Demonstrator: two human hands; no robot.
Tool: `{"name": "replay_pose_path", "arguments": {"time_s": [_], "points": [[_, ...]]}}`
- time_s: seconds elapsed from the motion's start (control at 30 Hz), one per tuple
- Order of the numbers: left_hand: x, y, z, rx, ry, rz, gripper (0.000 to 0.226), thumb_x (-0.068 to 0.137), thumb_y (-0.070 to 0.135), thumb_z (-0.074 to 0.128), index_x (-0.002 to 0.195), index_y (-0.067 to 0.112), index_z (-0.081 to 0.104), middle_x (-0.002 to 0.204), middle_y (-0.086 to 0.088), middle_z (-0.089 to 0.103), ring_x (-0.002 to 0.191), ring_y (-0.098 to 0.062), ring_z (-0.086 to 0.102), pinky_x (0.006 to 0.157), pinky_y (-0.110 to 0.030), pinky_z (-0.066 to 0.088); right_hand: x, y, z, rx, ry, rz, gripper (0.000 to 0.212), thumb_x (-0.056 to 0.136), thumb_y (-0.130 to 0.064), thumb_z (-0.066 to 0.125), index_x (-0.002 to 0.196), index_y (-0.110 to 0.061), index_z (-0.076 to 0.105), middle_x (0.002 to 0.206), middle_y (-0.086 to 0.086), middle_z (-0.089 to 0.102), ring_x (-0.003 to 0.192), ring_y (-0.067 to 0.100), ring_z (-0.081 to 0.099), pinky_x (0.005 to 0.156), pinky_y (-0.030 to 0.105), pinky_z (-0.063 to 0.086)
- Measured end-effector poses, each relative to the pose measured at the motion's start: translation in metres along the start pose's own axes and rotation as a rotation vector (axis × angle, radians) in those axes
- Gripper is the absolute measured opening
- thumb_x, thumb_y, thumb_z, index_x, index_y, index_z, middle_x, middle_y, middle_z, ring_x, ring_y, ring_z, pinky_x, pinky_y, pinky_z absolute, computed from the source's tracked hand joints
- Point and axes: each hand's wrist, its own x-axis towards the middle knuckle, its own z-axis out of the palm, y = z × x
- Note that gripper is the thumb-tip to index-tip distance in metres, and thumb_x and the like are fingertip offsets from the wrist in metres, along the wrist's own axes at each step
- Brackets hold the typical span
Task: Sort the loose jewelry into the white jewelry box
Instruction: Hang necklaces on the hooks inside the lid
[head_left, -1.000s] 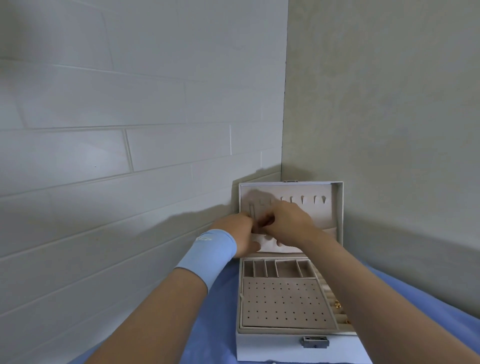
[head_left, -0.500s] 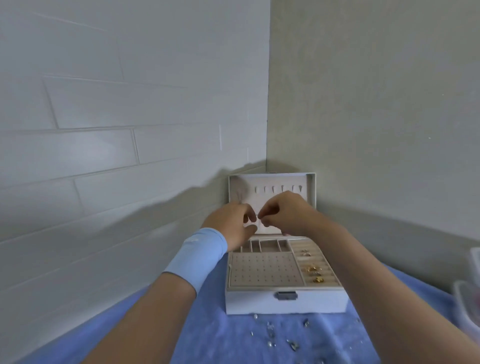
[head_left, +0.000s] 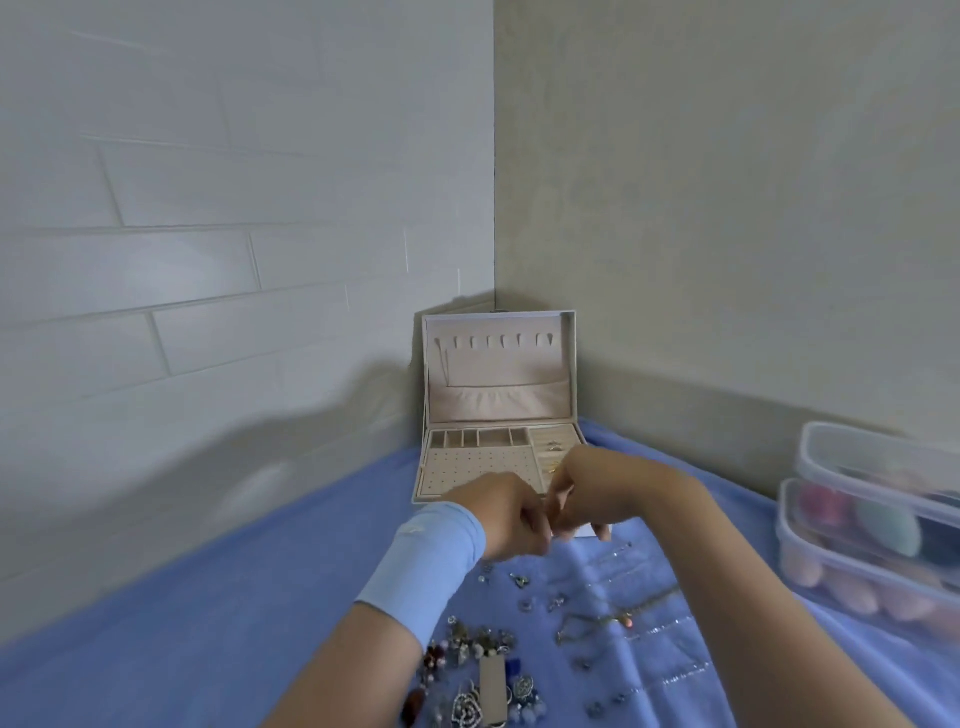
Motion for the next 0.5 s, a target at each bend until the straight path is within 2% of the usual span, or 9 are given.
{"name": "replay_pose_path", "arguments": {"time_s": [0.07, 0.1, 0.13, 0.2, 0.27, 0.37, 0.43, 0.5], "points": [[0.002, 0.006, 0.017, 0.039, -0.007, -0.026, 0.02, 0.078, 0.023, 0.049, 0.066, 0.007, 0.051, 0.077, -0.014, 0.063, 0.062, -0.029, 0.042, 0.064, -0.031, 0.048, 0.001, 0.007, 0.01, -0.027, 0.004, 0.01, 0.021, 0.083, -0.013, 0.072, 0.071, -0.03, 0.072, 0.073, -0.009, 0.071, 0.048, 0.01, 0.059, 0.065, 0.024, 0.052], [0.002, 0.008, 0.022, 0.062, -0.029, -0.027, 0.02, 0.079, 0.023, 0.051, 0.069, 0.007, 0.057, 0.082, -0.012, 0.066, 0.067, -0.034, 0.049, 0.069, -0.03, 0.049, 0.001, 0.01, 0.014, -0.031, 0.021, 0.006, 0.02, 0.082, -0.011, 0.072, 0.073, -0.029, 0.073, 0.076, -0.007, 0.071, 0.049, 0.012, 0.06, 0.059, 0.022, 0.048], [0.004, 0.009, 0.025, 0.079, -0.065, -0.036, 0.017, 0.081, 0.025, 0.056, 0.073, 0.014, 0.067, 0.087, -0.003, 0.07, 0.077, -0.028, 0.06, 0.078, -0.03, 0.051, 0.002, 0.013, 0.017, -0.04, 0.037, 0.003, 0.017, 0.081, -0.01, 0.072, 0.077, -0.027, 0.076, 0.08, -0.006, 0.072, 0.051, 0.014, 0.063, 0.055, 0.021, 0.047], [0.007, 0.01, 0.029, 0.115, -0.104, -0.046, 0.013, 0.082, 0.029, 0.065, 0.085, 0.027, 0.077, 0.096, 0.011, 0.074, 0.094, -0.017, 0.066, 0.091, -0.032, 0.052, 0.002, 0.019, 0.021, -0.074, 0.05, 0.0, 0.016, 0.078, -0.01, 0.072, 0.082, -0.024, 0.078, 0.083, -0.005, 0.074, 0.052, 0.015, 0.063, 0.054, 0.021, 0.048], [0.009, 0.013, 0.033, 0.185, -0.079, -0.058, 0.014, 0.083, 0.03, 0.065, 0.081, 0.019, 0.074, 0.088, 0.008, 0.072, 0.094, -0.021, 0.067, 0.087, -0.029, 0.052, 0.0, 0.024, 0.026, -0.099, 0.055, 0.018, 0.017, 0.076, -0.012, 0.073, 0.084, -0.026, 0.079, 0.081, -0.009, 0.074, 0.051, 0.012, 0.06, 0.058, 0.024, 0.052], [0.008, 0.017, 0.037, 0.247, -0.027, -0.075, 0.022, 0.084, 0.027, 0.056, 0.066, 0.015, 0.059, 0.072, -0.002, 0.059, 0.086, -0.03, 0.066, 0.074, -0.027, 0.048, 0.0, 0.027, 0.035, -0.099, 0.041, 0.036, 0.019, 0.074, -0.015, 0.077, 0.082, -0.032, 0.08, 0.074, -0.023, 0.07, 0.054, 0.013, 0.059, 0.062, 0.025, 0.053], [0.006, 0.018, 0.037, 0.239, -0.024, -0.072, 0.024, 0.084, 0.026, 0.051, 0.065, 0.014, 0.06, 0.071, -0.003, 0.059, 0.081, -0.03, 0.064, 0.072, -0.028, 0.049, 0.001, 0.029, 0.037, -0.098, 0.032, 0.034, 0.017, 0.073, -0.019, 0.078, 0.08, -0.034, 0.08, 0.081, -0.01, 0.075, 0.054, 0.012, 0.057, 0.062, 0.026, 0.052], [0.003, 0.014, 0.034, 0.2, -0.015, -0.052, 0.024, 0.085, 0.028, 0.05, 0.075, 0.017, 0.068, 0.082, -0.004, 0.067, 0.083, -0.029, 0.064, 0.073, -0.028, 0.049, -0.002, 0.031, 0.035, -0.053, 0.023, 0.005, 0.011, 0.077, -0.022, 0.077, 0.08, -0.033, 0.08, 0.084, -0.004, 0.075, 0.051, 0.01, 0.056, 0.062, 0.025, 0.05]]}}
